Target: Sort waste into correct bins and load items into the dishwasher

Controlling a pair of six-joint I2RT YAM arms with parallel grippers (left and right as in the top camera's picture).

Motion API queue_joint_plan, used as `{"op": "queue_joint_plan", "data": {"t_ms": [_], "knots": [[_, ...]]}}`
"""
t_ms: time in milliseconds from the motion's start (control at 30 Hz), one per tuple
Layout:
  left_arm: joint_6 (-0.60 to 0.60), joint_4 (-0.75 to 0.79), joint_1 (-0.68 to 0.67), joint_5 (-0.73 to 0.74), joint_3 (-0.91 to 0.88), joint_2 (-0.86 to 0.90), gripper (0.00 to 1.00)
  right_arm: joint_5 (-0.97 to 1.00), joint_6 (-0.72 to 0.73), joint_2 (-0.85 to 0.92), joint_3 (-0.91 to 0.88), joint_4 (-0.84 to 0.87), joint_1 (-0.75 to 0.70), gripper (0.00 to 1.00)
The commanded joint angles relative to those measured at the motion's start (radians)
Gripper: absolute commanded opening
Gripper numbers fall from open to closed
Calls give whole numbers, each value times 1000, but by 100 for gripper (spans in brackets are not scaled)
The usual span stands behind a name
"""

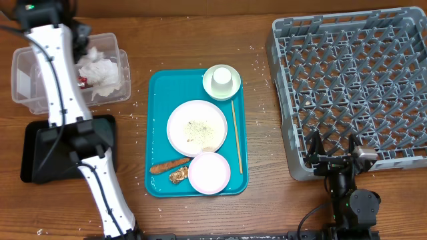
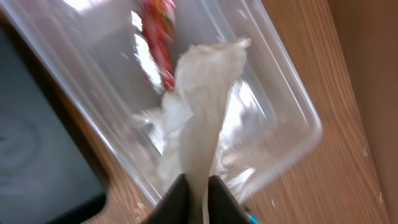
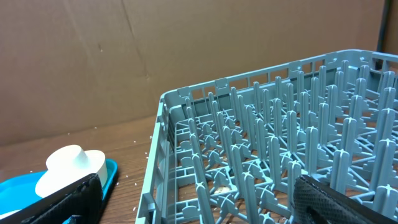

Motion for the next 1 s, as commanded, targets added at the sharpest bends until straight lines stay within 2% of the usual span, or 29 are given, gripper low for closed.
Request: {"op": "queue_joint_plan", "data": {"t_ms": [0, 133, 167, 367, 433, 567, 667, 800, 967], "knots": [[11, -16, 49, -19, 15, 0, 46, -3, -7, -10, -10, 3, 3, 100], [91, -26, 82, 35, 10, 0, 91, -3, -6, -10, -10, 3, 3, 100], [124, -26, 85, 68, 9, 0, 100, -3, -7, -10, -10, 3, 3, 100], [445, -26, 85, 389, 9, 0, 100, -3, -6, -10, -10, 3, 3, 100], [507, -26, 85, 554, 10, -2, 100, -3, -6, -10, -10, 3, 3, 100], [543, -26, 80, 717, 10, -24, 100, -3, -6, -10, -10, 3, 3, 100], [623, -26, 49, 727, 10, -73, 100, -3, -7, -10, -10, 3, 3, 100], [706, -26, -30, 652, 10, -163, 100, -3, -7, -10, -10, 3, 3, 100], [762, -26, -162, 591, 9, -227, 100, -3, -7, -10, -10, 3, 3, 100]]}}
